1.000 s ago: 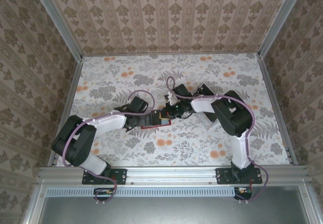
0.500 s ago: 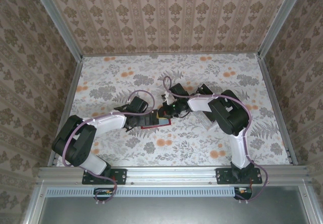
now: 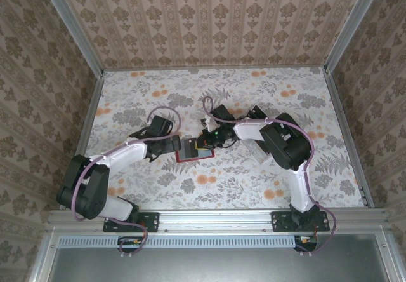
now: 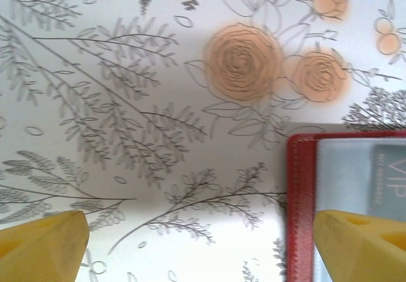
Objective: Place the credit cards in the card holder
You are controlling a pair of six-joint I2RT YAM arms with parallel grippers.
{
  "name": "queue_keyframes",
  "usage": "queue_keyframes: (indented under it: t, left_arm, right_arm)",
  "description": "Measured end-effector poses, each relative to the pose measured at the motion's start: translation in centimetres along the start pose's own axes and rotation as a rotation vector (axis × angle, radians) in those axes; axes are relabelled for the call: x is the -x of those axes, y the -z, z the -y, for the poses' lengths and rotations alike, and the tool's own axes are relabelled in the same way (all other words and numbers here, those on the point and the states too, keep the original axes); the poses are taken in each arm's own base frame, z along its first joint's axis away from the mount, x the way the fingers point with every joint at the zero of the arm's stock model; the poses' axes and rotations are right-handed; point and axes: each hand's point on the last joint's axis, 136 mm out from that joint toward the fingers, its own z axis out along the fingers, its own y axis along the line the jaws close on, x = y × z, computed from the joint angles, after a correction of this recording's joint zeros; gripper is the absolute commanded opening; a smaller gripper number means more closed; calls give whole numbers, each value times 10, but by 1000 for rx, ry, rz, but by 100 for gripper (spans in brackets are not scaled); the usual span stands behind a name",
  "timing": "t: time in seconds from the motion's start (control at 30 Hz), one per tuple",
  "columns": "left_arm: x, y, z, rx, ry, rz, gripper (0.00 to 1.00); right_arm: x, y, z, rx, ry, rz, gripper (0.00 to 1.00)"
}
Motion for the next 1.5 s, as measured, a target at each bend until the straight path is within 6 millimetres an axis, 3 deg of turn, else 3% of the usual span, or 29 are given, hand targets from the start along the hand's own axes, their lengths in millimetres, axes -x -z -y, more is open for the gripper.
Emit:
queue_keyframes:
  t: [0.37, 0.73, 1.33, 1.4, 1.5]
  left_arm:
    - [-30, -15, -17, 48, -3, -97, 100]
    - [-30, -19, -18, 58, -6, -93, 100]
    - [-31, -21, -16, 77, -31, -83, 100]
    - [-31, -21, -16, 80, -33, -80, 100]
    - [-31, -21, -16, 80, -30, -79, 100]
  right_arm:
    - [0, 0, 1, -8, -4, 2, 0]
    - [1, -2, -3, -25, -5, -9, 0]
    - [1, -27, -26, -40, 38, -45, 2]
    - [0, -29, -28, -44, 39, -49, 8]
    - [0, -30, -29, -52, 44, -51, 30]
